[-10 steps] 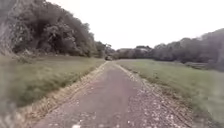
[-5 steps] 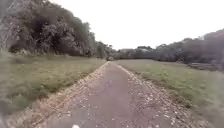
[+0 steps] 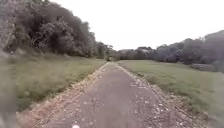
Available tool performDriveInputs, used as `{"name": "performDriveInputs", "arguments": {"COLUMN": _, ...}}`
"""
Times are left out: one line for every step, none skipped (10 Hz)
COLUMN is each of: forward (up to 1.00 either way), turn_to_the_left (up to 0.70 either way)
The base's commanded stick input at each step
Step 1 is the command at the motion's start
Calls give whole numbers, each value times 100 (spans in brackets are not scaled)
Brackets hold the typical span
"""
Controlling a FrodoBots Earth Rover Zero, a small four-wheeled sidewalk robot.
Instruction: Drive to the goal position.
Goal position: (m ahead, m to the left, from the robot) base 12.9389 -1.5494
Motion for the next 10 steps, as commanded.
{"name": "performDriveInputs", "arguments": {"forward": 70, "turn_to_the_left": 0}}
{"name": "performDriveInputs", "arguments": {"forward": 70, "turn_to_the_left": 0}}
{"name": "performDriveInputs", "arguments": {"forward": 70, "turn_to_the_left": 0}}
{"name": "performDriveInputs", "arguments": {"forward": 70, "turn_to_the_left": 0}}
{"name": "performDriveInputs", "arguments": {"forward": 70, "turn_to_the_left": 0}}
{"name": "performDriveInputs", "arguments": {"forward": 70, "turn_to_the_left": 0}}
{"name": "performDriveInputs", "arguments": {"forward": 70, "turn_to_the_left": 0}}
{"name": "performDriveInputs", "arguments": {"forward": 70, "turn_to_the_left": 0}}
{"name": "performDriveInputs", "arguments": {"forward": 70, "turn_to_the_left": 0}}
{"name": "performDriveInputs", "arguments": {"forward": 70, "turn_to_the_left": 0}}
